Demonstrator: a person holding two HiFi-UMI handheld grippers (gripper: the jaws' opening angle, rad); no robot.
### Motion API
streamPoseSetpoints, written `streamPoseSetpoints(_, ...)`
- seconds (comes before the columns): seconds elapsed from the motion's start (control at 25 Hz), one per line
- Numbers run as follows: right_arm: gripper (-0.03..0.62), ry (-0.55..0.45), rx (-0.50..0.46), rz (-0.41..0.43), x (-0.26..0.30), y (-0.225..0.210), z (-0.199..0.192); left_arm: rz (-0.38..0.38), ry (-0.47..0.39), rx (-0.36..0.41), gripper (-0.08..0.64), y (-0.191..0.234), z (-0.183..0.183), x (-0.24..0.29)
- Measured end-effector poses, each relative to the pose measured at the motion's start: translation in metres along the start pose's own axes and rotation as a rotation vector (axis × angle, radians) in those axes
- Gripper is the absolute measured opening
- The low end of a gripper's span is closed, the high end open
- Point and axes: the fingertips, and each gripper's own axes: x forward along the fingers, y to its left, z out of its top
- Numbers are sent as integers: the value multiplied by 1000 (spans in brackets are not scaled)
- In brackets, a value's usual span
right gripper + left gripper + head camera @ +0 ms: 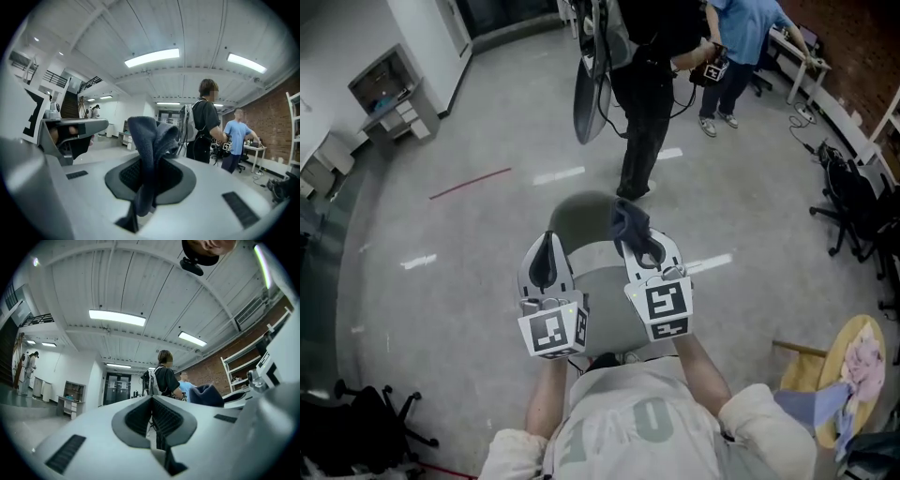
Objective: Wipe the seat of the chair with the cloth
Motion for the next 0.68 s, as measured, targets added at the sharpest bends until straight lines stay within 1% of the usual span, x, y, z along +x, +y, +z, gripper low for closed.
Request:
streamPoseSetpoints(0.16, 49, -19, -4, -1, -3, 4, 12, -11, -12, 13, 15, 1, 12, -1)
streamPoseSetpoints(0.68, 49, -52, -29, -16, 0, -3, 24, -60, -45, 38, 15, -14, 24, 13)
